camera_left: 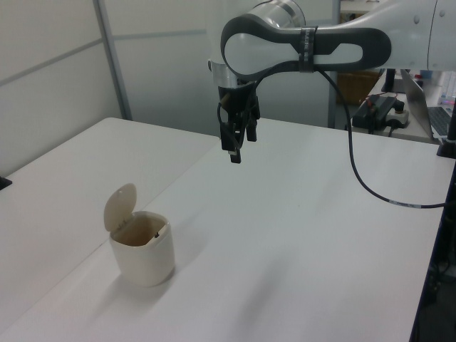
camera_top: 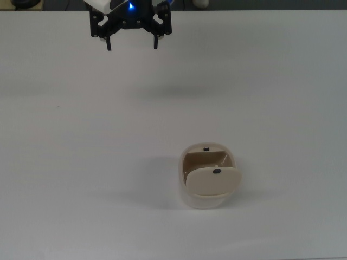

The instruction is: Open the trash can

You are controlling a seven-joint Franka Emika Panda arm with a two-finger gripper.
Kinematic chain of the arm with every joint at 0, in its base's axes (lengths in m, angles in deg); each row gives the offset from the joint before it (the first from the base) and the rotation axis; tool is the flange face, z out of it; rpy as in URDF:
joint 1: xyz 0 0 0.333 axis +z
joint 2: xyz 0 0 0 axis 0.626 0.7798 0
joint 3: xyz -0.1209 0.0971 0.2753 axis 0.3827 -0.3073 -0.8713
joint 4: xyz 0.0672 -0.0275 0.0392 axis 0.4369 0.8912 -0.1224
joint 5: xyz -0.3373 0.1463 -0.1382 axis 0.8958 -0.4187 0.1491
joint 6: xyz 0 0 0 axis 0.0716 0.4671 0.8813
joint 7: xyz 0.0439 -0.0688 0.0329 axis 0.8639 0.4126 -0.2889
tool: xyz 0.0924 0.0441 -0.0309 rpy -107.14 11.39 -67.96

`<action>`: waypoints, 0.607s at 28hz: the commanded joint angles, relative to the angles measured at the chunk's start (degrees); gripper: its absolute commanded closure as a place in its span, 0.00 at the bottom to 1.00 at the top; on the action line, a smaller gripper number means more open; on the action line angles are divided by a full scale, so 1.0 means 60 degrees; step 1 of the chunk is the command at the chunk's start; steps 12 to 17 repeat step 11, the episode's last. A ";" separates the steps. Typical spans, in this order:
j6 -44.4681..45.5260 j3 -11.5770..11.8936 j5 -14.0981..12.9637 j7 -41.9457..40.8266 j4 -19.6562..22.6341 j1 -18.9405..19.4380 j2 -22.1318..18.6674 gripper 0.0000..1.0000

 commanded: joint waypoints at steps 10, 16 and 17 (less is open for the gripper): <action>0.0194 0.0058 0.0014 0.0550 0.0236 0.0064 -0.0249 0.00; 0.0194 0.0058 0.0014 0.0550 0.0236 0.0064 -0.0249 0.00; 0.0194 0.0058 0.0014 0.0550 0.0236 0.0064 -0.0249 0.00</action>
